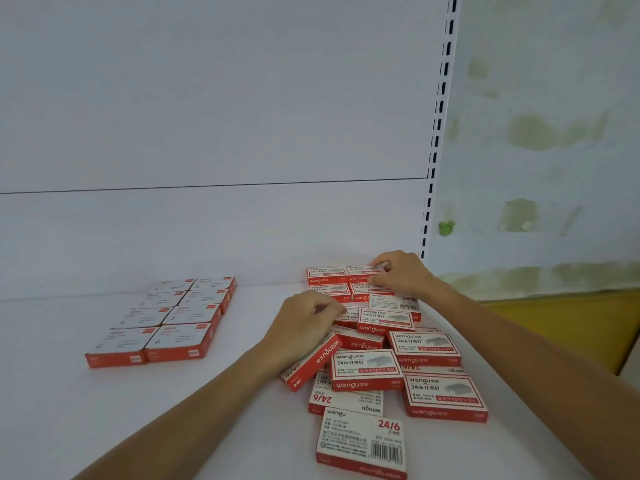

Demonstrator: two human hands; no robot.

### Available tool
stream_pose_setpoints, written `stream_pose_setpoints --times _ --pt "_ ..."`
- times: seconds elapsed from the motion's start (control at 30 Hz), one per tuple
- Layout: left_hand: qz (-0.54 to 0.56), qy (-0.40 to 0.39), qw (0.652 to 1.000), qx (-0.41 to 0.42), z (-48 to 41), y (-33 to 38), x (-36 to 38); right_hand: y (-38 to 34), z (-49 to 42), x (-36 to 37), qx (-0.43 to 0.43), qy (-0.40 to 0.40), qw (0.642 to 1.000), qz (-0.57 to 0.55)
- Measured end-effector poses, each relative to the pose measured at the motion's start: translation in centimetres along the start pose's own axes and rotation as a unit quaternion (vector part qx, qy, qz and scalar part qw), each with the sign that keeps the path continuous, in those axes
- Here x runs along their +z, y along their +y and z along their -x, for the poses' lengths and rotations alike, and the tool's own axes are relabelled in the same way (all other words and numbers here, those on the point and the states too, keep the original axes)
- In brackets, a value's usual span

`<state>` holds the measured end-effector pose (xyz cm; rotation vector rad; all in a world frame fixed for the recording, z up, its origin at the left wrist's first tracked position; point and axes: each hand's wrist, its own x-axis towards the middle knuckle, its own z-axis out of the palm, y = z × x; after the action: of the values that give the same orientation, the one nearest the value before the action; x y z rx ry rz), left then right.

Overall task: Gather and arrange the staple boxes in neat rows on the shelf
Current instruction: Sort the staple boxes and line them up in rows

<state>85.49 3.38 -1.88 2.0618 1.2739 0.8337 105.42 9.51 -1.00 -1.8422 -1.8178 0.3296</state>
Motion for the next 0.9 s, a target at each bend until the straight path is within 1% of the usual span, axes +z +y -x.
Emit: stream_pose_setpoints --times 0.1,0.2,0.27,0.33,0.47,0.53,0.63,0.77,0.9 --pt "0.007 0.005 1.000 -0.012 0.4 0.0 -0.5 -0.5 1.1 -0.2 -0.024 0.035 0.999 0.025" --pt "0.002 -0.043 0.999 -0.022 1.6 0.0 -1.7 -1.5 2.6 -0.8 -0.064 0.066 0.995 0.035" --pt "-0.029 -0.051 0.998 -0.018 2.7 -0.5 -2.8 -2.3 3.7 -1.1 -0.102 0.070 0.992 0.028" --pt "-0.068 -0.040 0.997 -0.025 4.0 -1.4 -4.0 -3.1 4.8 -1.1 -0.132 0.062 0.989 0.018" --pt "-0.128 -0.076 0.987 -0.053 6.3 -2.1 -4.8 -4.7 6.9 -0.6 -0.183 0.008 0.983 -0.006" --pt "-0.135 -0.055 0.989 -0.028 6.9 -2.0 -4.4 -5.6 7.8 -0.4 -0.196 -0.028 0.980 -0.012" --pt "-0.129 0.000 0.991 0.017 7.2 -2.1 -4.2 -6.7 8.9 0.0 -0.209 -0.062 0.976 -0.020" --pt "-0.119 0.053 0.990 0.049 6.8 -2.4 -4.7 -7.5 9.9 0.0 -0.212 -0.097 0.971 -0.045" --pt "-0.082 0.093 0.990 0.068 6.7 -1.9 -4.7 -8.3 10.5 -0.2 -0.214 -0.132 0.964 -0.086"
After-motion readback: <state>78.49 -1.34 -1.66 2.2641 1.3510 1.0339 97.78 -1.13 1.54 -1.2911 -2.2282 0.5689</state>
